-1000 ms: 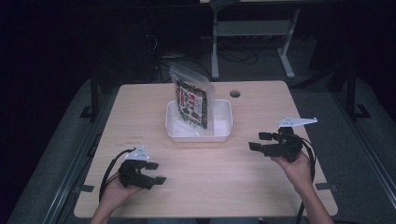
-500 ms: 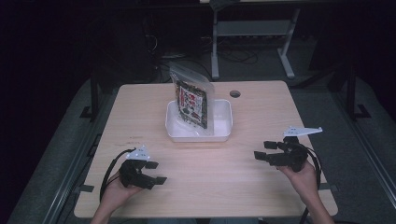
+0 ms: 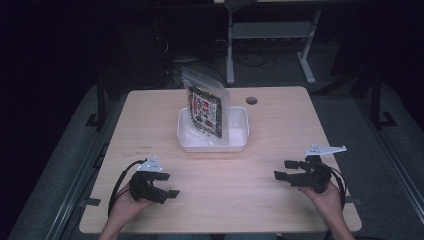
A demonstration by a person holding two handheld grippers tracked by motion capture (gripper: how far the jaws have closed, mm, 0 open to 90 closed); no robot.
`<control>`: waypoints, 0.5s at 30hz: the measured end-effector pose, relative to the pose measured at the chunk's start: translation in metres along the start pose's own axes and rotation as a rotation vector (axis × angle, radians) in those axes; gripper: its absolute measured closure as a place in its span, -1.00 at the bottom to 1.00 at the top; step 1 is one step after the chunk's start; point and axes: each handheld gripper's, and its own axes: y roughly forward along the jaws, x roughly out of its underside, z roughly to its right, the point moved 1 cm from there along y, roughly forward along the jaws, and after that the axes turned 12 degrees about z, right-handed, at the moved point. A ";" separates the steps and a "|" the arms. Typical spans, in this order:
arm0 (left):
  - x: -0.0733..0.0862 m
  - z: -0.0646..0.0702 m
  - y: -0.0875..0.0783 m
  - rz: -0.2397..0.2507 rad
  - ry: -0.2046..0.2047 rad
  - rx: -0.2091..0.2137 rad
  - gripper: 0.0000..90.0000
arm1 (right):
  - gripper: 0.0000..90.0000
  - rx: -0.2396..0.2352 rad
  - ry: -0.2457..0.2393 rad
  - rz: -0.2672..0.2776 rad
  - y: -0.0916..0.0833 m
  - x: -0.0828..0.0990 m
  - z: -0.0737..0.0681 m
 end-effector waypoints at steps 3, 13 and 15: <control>0.000 0.001 0.000 -0.003 0.001 -0.002 -0.50 | -0.43 -0.001 0.002 0.002 0.000 0.005 -0.001; 0.000 0.004 0.006 -0.013 0.012 -0.012 -0.57 | -0.44 -0.012 -0.016 -0.008 0.003 0.015 -0.007; 0.000 0.005 0.007 -0.017 0.016 -0.014 -0.58 | -0.45 -0.013 -0.018 -0.014 0.005 0.018 -0.009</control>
